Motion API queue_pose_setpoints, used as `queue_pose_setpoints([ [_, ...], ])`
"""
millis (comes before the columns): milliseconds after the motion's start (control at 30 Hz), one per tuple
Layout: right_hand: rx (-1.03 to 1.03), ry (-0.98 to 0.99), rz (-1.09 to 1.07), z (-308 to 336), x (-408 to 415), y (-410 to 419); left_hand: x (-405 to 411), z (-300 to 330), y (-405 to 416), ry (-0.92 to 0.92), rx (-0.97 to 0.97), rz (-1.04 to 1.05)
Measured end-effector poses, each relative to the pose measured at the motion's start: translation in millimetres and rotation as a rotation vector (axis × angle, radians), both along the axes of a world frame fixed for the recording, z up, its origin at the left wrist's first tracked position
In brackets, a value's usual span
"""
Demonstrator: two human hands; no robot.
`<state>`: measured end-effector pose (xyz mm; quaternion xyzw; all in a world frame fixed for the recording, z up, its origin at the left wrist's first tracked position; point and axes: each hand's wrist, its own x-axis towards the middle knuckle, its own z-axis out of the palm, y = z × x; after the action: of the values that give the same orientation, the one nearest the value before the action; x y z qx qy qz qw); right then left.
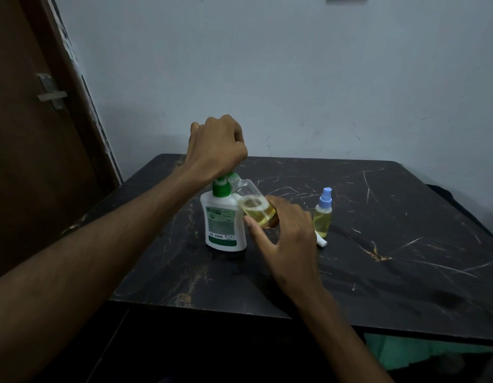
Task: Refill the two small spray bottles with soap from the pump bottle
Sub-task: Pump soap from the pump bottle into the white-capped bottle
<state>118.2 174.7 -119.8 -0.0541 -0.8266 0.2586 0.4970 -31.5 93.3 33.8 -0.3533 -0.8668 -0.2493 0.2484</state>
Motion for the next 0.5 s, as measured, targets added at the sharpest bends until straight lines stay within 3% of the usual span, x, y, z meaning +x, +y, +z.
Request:
queue_pose_setpoints([
  [500, -0.012, -0.012, 0.007, 0.3, 0.6, -0.4, 1.9, 3.3, 0.9, 0.027, -0.028, 0.013],
])
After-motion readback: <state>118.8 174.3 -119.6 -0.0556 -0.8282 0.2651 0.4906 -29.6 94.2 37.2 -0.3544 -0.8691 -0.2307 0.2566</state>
